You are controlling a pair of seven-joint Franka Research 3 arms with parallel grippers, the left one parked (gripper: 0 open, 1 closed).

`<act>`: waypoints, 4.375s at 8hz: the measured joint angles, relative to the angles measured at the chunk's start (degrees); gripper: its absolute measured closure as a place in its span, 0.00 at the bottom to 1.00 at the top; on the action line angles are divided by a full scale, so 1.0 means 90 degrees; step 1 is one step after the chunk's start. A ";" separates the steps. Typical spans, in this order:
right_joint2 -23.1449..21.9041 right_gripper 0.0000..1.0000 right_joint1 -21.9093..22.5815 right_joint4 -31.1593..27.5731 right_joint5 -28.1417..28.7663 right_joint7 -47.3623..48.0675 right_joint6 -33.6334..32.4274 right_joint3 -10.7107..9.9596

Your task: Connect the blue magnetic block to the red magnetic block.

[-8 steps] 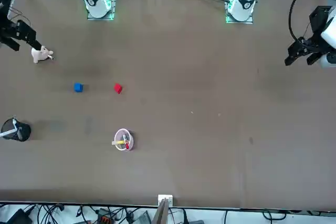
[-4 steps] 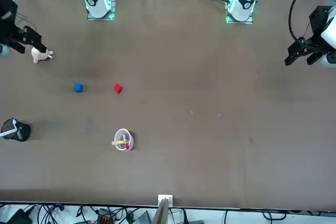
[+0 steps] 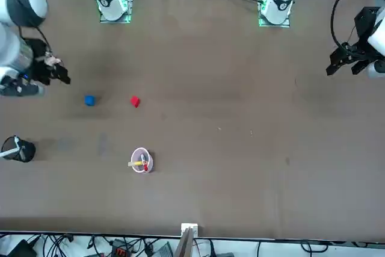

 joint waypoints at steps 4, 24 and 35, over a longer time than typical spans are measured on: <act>0.0883 0.00 -0.0049 -0.1416 -0.0020 -0.0041 0.2467 -0.0001; 0.2020 0.53 -0.0040 -0.1222 -0.0004 0.0294 0.3217 0.0435; 0.1738 0.00 0.0451 -0.0751 0.0001 0.0448 0.2704 0.0578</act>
